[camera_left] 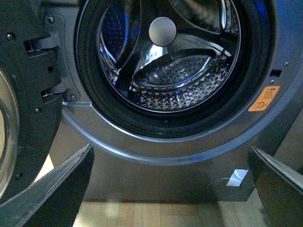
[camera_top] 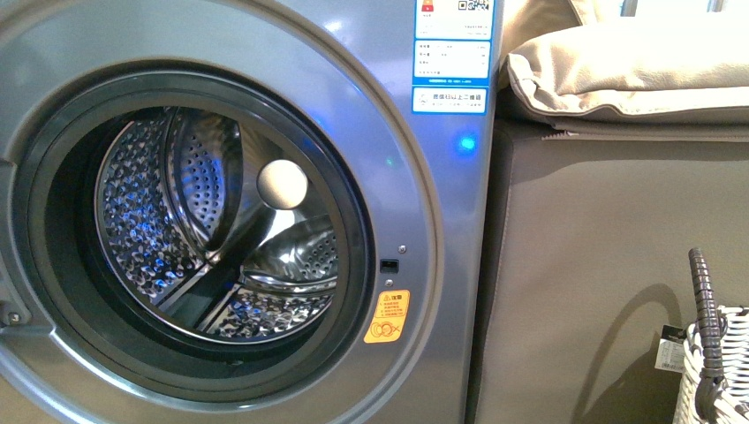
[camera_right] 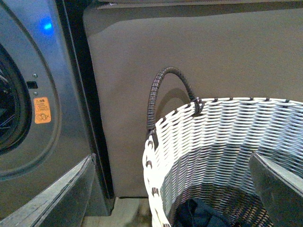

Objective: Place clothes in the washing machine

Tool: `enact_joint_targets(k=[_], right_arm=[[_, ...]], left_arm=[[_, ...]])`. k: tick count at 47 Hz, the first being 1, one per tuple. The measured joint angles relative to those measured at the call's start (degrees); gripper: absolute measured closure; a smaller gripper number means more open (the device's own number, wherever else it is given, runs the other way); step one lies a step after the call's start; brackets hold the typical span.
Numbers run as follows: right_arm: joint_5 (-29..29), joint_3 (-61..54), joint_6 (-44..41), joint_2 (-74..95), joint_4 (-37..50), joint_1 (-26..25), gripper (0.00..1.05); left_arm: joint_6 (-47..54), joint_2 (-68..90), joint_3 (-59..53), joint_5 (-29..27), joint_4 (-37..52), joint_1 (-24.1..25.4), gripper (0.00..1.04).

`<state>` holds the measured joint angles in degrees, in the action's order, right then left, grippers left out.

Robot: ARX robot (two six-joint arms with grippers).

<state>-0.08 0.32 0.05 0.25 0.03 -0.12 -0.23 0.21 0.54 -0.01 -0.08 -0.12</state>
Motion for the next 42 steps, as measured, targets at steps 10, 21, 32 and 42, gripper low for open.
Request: enact_joint_targets(k=[10, 21, 32, 42], right_arm=[[0.0, 0.0, 0.0, 0.0, 0.0, 0.0, 0.08], [0.0, 0.0, 0.0, 0.0, 0.0, 0.0, 0.08], [0.0, 0.0, 0.0, 0.0, 0.0, 0.0, 0.08], [-18.36, -0.22, 10.58, 7.08, 20.59, -10.45, 0.08]], left_arm=[[0.0, 0.0, 0.0, 0.0, 0.0, 0.0, 0.07], [0.0, 0.0, 0.0, 0.0, 0.0, 0.0, 0.07], [0.0, 0.0, 0.0, 0.0, 0.0, 0.0, 0.07], [0.0, 0.0, 0.0, -0.02, 0.0, 0.0, 0.07]])
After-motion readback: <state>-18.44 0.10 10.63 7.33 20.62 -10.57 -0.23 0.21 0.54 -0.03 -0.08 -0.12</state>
